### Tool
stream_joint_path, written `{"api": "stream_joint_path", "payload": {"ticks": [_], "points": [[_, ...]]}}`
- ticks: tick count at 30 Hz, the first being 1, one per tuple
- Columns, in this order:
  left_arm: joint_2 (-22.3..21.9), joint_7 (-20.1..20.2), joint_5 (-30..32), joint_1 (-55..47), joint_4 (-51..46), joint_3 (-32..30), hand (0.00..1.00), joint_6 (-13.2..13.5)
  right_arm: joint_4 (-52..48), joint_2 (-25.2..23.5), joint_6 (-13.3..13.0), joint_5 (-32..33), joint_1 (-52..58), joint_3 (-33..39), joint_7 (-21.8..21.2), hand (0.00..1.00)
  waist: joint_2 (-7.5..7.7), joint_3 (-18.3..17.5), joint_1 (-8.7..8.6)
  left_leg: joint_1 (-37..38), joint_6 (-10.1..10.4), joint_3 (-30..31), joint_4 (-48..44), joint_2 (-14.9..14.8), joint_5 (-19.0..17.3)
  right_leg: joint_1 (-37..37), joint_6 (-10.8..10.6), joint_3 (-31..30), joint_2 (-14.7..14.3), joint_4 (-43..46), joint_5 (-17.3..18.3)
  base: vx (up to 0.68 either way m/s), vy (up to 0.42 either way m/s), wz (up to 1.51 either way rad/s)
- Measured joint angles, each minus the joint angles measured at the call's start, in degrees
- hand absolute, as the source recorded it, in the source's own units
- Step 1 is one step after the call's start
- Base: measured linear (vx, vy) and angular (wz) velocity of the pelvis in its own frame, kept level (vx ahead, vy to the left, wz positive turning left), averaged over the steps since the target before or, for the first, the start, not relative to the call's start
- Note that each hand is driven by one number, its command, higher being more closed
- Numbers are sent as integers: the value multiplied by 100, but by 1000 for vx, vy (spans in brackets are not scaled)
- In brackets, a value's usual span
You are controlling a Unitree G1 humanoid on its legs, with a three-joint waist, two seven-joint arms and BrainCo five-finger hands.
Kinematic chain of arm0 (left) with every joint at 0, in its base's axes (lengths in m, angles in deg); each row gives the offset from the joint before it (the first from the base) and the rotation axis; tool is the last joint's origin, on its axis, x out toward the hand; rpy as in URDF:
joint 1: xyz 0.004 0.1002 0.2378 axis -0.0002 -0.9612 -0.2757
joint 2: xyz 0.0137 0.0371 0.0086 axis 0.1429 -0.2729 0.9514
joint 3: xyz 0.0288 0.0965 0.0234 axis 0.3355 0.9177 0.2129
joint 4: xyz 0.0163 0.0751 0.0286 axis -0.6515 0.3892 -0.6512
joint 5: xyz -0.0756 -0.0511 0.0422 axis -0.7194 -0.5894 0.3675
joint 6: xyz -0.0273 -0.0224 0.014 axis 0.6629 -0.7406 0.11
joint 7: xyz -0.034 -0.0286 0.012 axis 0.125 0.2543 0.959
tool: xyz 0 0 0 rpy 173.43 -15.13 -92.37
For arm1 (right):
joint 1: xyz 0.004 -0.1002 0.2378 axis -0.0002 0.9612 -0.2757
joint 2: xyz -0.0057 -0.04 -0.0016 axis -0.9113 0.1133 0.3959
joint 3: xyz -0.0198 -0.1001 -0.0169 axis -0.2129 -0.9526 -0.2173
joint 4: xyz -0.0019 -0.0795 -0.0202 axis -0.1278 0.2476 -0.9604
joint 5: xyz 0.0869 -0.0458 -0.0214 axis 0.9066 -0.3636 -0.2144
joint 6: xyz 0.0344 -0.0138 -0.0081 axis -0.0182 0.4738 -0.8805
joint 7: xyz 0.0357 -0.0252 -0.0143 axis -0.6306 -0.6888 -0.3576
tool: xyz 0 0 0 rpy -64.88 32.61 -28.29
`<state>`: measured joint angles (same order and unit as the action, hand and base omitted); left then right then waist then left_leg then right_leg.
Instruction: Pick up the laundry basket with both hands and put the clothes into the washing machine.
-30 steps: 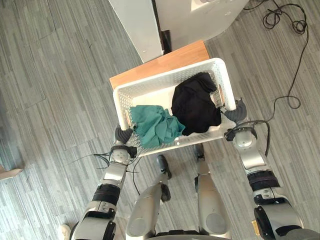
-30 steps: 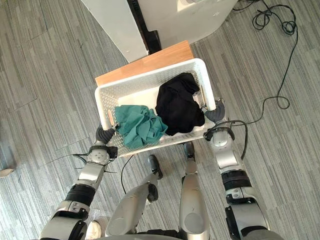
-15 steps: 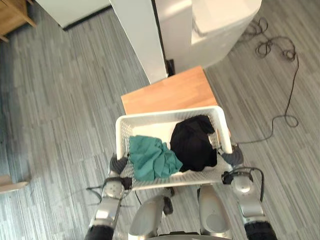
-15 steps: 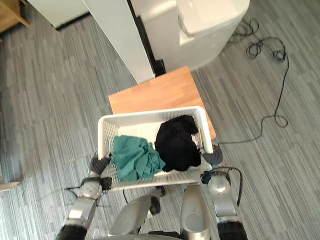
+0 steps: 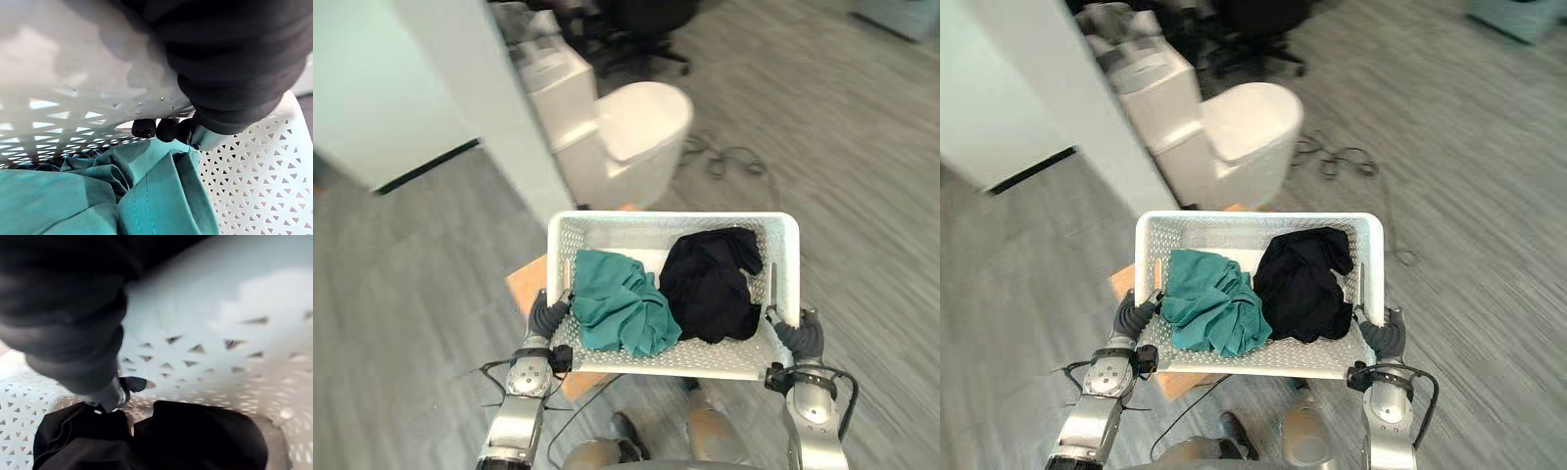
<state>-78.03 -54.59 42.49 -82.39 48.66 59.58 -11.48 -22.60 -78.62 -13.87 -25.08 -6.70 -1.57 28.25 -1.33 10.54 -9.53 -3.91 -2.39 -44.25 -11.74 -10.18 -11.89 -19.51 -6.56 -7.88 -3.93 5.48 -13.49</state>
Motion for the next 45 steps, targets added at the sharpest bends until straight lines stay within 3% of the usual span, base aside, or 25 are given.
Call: {"api": "stream_joint_path", "payload": {"ticks": [1, 3, 5, 7, 11, 14, 16, 17, 18, 19, 20, 21, 22, 24, 27, 28, 31, 33, 34, 35, 36, 38, 41, 43, 45], "points": [[-25, 2, -20, 62, 145, 3, 100, 2, 0, 2, -6, 10, 5, 7, 25, 100, 23, -7, -128, 78, -2, -234, -70, -131, 4, -102, 331, 613, 100, 919, 706, 26, -18, -135], [-122, 2, -78, -17, 180, 3, 100, 47, 54, 3, -35, -113, 5, 42, 119, 100, 35, -26, -230, 307, -2, -613, -129, -262, 3, 43, 515, 1014, 496, 1752, 1433, 16, -28, -132], [-123, 2, -187, -39, 200, 9, 100, 90, 151, 7, -45, -164, -27, 41, 182, 100, 32, -40, -219, 427, 5, -836, -158, -347, 2, 206, 489, 1300, 892, 1705, 1535, 4, -126, -114], [-118, 2, -366, -39, 339, 49, 100, 123, 212, 13, -44, -194, -68, 44, 251, 100, 67, -63, -217, 484, 80, -986, -261, -388, 16, 494, 267, 1537, 1227, 987, 1063, 24, -245, -68], [-231, 1, -643, -39, 630, 164, 100, 124, 396, 77, 14, -254, -91, 142, 323, 100, -91, -120, -167, 597, 621, -993, -251, -685, 198, 1104, -6, 1818, 881, -176, 1192, 22, -369, -46], [-352, 2, -675, -49, 798, 419, 100, 124, 392, 155, 10, -257, 125, 332, 367, 100, -255, -127, -225, 558, 744, -736, -761, -1150, 138, 1092, 328, 2035, 658, 378, 1728, -11, -224, 25], [-364, 8, -782, -118, 852, 534, 100, 124, 387, 189, -13, -256, 281, 370, 367, 100, -275, -121, -207, 571, 645, -548, -1366, -1525, 92, 1018, 509, 2057, 577, 1046, 2222, -22, -184, 5], [-369, 8, -875, -187, 891, 543, 100, 125, 387, 197, -24, -259, 302, 362, 363, 100, -288, -115, -200, 497, 286, -284, -1790, -1719, 90, 1026, 616, 2026, 498, 1261, 2413, -37, -291, -25], [-383, 5, -962, -356, 887, 529, 100, 141, 342, 217, -9, -319, 308, 303, 359, 100, -334, -109, -147, 247, -424, 426, -2457, -1909, 241, 1121, 816, 1920, 347, 1407, 2564, 26, -357, -59], [-440, 4, -1061, -616, 823, 452, 100, 173, 197, 324, 6, -390, 346, 201, 358, 100, -380, -56, 8, -240, -561, 1649, -3189, -1802, 389, 1227, 996, 1716, 220, 1427, 2702, 59, -281, -79], [-539, 5, -1122, -757, 793, 444, 100, 185, 171, 450, 0, -417, 378, 175, 357, 100, -428, -71, 109, -449, -191, 2313, -3428, -1476, 173, 1230, 1023, 1561, 227, 1430, 2765, 120, -116, -111], [-706, 13, -1191, -1031, 659, 444, 100, 207, 166, 669, 2, -418, 351, 133, 344, 100, -522, -91, 286, -749, 130, 3108, -3586, -713, -124, 1239, 1109, 1269, 199, 1406, 2801, 120, -25, -114], [-760, 35, -1219, -1255, 551, 440, 100, 235, 167, 843, 12, -422, 276, 78, 261, 100, -611, -63, 420, -1000, 55, 3408, -3433, -152, -298, 1350, 1196, 1075, 148, 1237, 2753, 136, -5, -105], [-751, 71, -1276, -1571, 324, 312, 100, 289, 150, 970, 14, -422, 239, -132, 183, 100, -600, -42, 620, -1371, 98, 3490, -2500, 393, -286, 1455, 1289, 837, 74, 1069, 2703, 235, -58, -84], [-784, 100, -1325, -1973, -92, 31, 100, 320, 227, 1032, 11, -450, -59, -384, 87, 100, -615, -39, 919, -1755, 955, 4336, -373, 752, 443, 1591, 1252, 395, -182, 885, 2802, 277, -41, -86], [-869, 92, -1325, -2053, -195, -106, 100, 321, 352, 1112, 12, -478, -259, -524, 85, 100, -609, -29, 1060, -1763, 1066, 4573, -194, 744, 778, 1719, 1118, 162, -250, 844, 2880, 480, 10, -100], [-1040, -8, -1401, -2155, -319, -420, 100, 321, 415, 1153, 7, -601, -598, -851, 81, 100, -382, -95, 1075, -1728, 723, 4500, -726, 1063, 944, 1878, 853, -374, -8, 1049, 3255, 517, 78, -81], [-1001, -20, -1439, -2176, -375, -545, 100, 330, 689, 1061, -91, -607, -754, -882, -21, 100, -168, -8, 1066, -1013, 150, 4112, -582, 1331, 834, 1651, 54, -555, 217, 2638, 3551, 614, 90, -68], [-935, -26, -1437, -2142, -373, -548, 100, 314, 772, 1027, -90, -606, -771, -866, -46, 100, -127, 13, 1022, -848, 26, 4066, -611, 1389, 731, 1467, -211, -521, 229, 3297, 3426, 726, 119, -33], [-798, -17, -1438, -2076, -376, -468, 100, 294, 856, 976, -92, -605, -721, -805, -137, 100, -112, 34, 947, -339, -74, 4059, -508, 1393, 419, 888, -309, -142, 267, 4822, 2532, 605, 95, -17], [-753, -16, -1439, -2077, -376, -466, 100, 293, 866, 959, -96, -603, -709, -807, -168, 100, -91, 53, 903, -100, -107, 4068, -405, 1396, 352, 711, -36, 46, 330, 5311, 2359, 607, 88, -20], [-701, -27, -1439, -2033, -383, -489, 100, 292, 867, 904, -120, -603, -693, -779, -270, 100, -142, 139, 768, 724, -328, 4106, -147, 1264, 46, 11, 769, 633, 491, 6094, 2880, 585, 2, -34], [-542, -24, -1443, -1812, -385, -461, 100, 297, 811, 751, -152, -543, -645, -664, -270, 100, -240, 137, 640, 1215, -389, 4181, -15, 910, -218, -706, 592, 923, 362, 4788, 3036, 619, -49, -17], [-295, -5, -1440, -1520, -385, -270, 100, 297, 560, 532, -147, -397, -324, -471, -250, 100, 0, 67, 493, 1522, -384, 4306, 3, 821, -239, -770, 270, 790, 457, 1933, 2293, 685, -175, 45], [-327, -1, -1438, -1413, -298, -121, 100, 299, 362, 540, -150, -358, -134, -392, -223, 100, -16, 38, 368, 1719, -312, 4729, -262, 692, -287, -631, 392, 668, 396, 1867, 1490, 715, -271, 54]]}}
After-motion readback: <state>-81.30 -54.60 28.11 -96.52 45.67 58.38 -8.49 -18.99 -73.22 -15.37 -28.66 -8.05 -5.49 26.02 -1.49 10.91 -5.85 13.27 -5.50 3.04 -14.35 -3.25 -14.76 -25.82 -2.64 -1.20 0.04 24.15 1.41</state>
